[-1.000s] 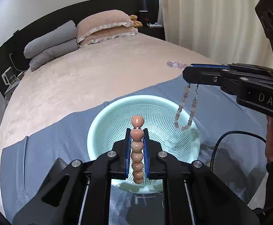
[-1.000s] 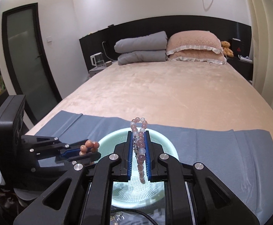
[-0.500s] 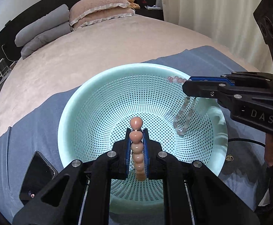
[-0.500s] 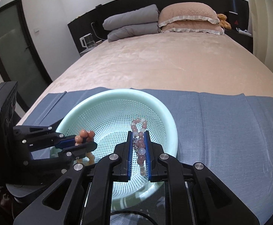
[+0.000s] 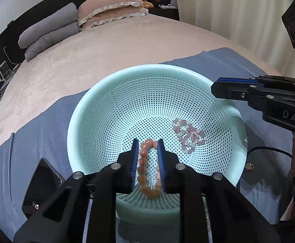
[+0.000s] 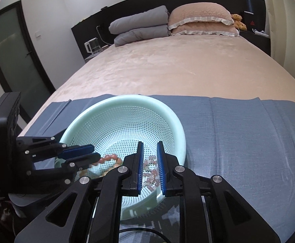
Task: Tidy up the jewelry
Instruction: 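Open both tools to drop the bracelet and necklace into the basket, then withdraw both tools toward the earrings beside the basket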
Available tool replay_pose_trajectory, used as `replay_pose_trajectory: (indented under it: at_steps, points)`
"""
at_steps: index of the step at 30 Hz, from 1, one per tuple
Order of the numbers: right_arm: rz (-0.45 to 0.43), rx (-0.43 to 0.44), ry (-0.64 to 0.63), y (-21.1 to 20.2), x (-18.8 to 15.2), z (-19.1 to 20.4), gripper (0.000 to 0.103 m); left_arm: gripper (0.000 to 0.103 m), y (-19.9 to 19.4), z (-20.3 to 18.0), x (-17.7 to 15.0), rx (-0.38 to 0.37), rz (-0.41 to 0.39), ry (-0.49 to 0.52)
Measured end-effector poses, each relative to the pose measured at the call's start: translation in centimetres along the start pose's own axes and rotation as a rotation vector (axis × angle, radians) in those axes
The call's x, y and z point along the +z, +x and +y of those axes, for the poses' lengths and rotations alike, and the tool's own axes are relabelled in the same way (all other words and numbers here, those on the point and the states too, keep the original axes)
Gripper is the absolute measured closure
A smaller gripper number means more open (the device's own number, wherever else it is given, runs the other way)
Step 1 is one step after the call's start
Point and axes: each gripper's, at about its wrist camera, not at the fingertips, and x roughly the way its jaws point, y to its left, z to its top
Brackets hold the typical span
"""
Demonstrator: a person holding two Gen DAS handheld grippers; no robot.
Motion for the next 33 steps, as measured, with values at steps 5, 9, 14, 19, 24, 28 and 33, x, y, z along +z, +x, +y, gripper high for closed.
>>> replay_pose_trajectory:
  at_steps: [5, 9, 14, 19, 24, 28, 33]
  points:
    - [0.001, -0.024, -0.013, -1.6, 0.0, 0.6, 0.089, 0.057, -2.0, -0.3, -0.4, 0.01, -0.012, 0.011]
    - [-0.011, -0.036, -0.031, -3.7, 0.2, 1.4, 0.089, 0.05, -4.1, -0.5, -0.9, 0.016, -0.022, 0.015]
    - [-0.037, -0.049, -0.038, -6.7, 0.2, 2.2, 0.089, 0.036, -7.3, -0.3, -1.6, 0.035, -0.051, 0.006]
    - [-0.048, -0.062, -0.038, -9.2, -0.8, 2.6, 0.088, 0.031, -9.5, -0.6, -2.8, 0.044, -0.064, 0.007]
    - [-0.048, -0.08, -0.06, -10.6, -2.4, 2.9, 0.075, 0.028, -10.5, -0.8, -4.2, 0.044, -0.058, 0.022]
    - [-0.047, -0.092, -0.103, -10.8, -3.9, 3.0, 0.059, 0.021, -10.5, -0.9, -5.5, 0.033, -0.053, 0.025]
    - [-0.028, -0.106, -0.15, -10.1, -6.4, 2.8, 0.052, 0.014, -10.1, -1.3, -8.0, -0.001, -0.058, 0.049]
